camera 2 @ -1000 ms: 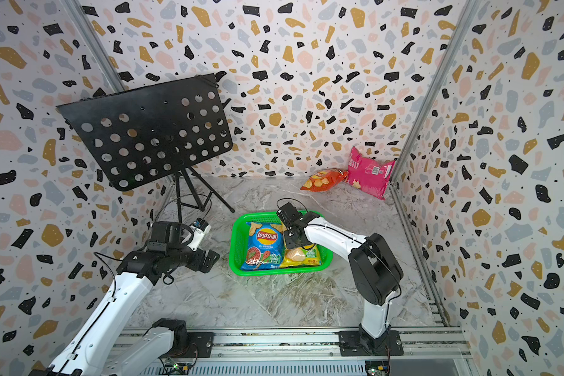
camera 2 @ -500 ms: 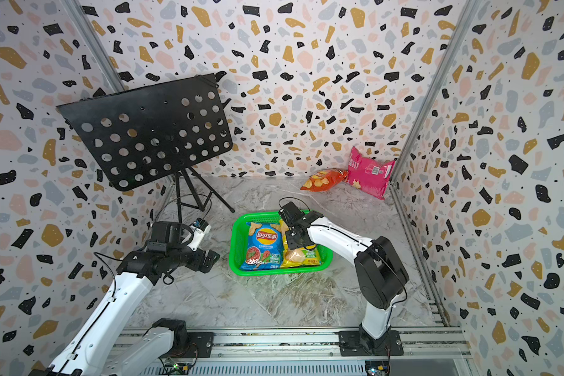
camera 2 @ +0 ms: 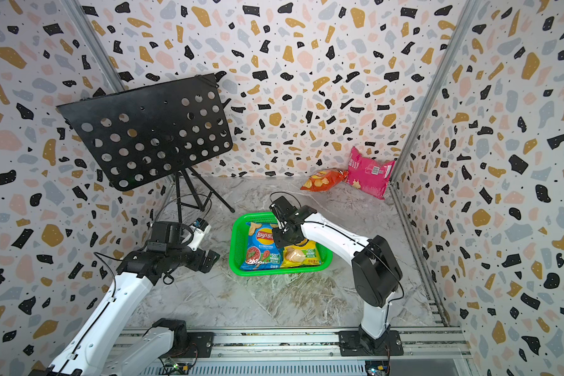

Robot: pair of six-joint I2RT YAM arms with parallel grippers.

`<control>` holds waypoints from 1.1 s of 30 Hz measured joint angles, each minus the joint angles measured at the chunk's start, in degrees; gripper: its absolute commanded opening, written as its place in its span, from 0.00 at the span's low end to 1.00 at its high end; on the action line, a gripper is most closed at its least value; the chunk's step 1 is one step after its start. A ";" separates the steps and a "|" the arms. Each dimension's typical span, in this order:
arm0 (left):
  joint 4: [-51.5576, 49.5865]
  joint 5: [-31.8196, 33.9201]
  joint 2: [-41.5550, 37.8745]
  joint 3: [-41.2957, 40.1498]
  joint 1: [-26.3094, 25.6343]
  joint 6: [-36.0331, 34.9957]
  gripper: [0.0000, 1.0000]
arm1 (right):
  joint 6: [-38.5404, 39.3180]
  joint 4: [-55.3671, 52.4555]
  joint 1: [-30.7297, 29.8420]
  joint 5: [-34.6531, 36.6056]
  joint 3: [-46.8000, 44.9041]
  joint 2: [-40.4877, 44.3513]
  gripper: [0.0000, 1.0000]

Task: Put the potato chips into the basket
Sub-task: Place the potato chip in the basket.

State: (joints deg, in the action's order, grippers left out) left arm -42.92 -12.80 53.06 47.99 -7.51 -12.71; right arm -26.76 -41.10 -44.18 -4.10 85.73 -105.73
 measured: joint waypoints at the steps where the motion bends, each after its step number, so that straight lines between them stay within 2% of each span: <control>1: 0.00 0.00 0.00 0.00 0.00 0.00 1.00 | 0.02 0.15 -0.13 -0.66 0.17 -1.22 0.48; 6: 0.00 0.00 0.00 0.00 0.00 0.00 1.00 | 0.15 1.75 -0.20 -4.26 1.01 -6.14 0.49; 16: 0.00 0.00 0.00 0.00 0.00 0.00 1.00 | 2.43 1.90 -0.20 -6.64 1.55 -6.01 0.51; 24: 0.00 0.00 0.00 0.00 0.00 -0.02 1.00 | 4.79 -1.64 0.59 -1.55 2.73 0.44 0.52; 33: 0.00 0.00 0.00 0.00 0.00 -0.02 1.00 | 6.71 -3.89 7.30 5.11 4.85 1.90 0.51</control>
State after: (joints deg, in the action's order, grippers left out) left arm -42.92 -12.80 53.06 47.99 -7.51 -12.73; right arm -20.05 -44.99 -36.88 1.02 90.59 -103.83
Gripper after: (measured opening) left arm 0.998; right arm 0.514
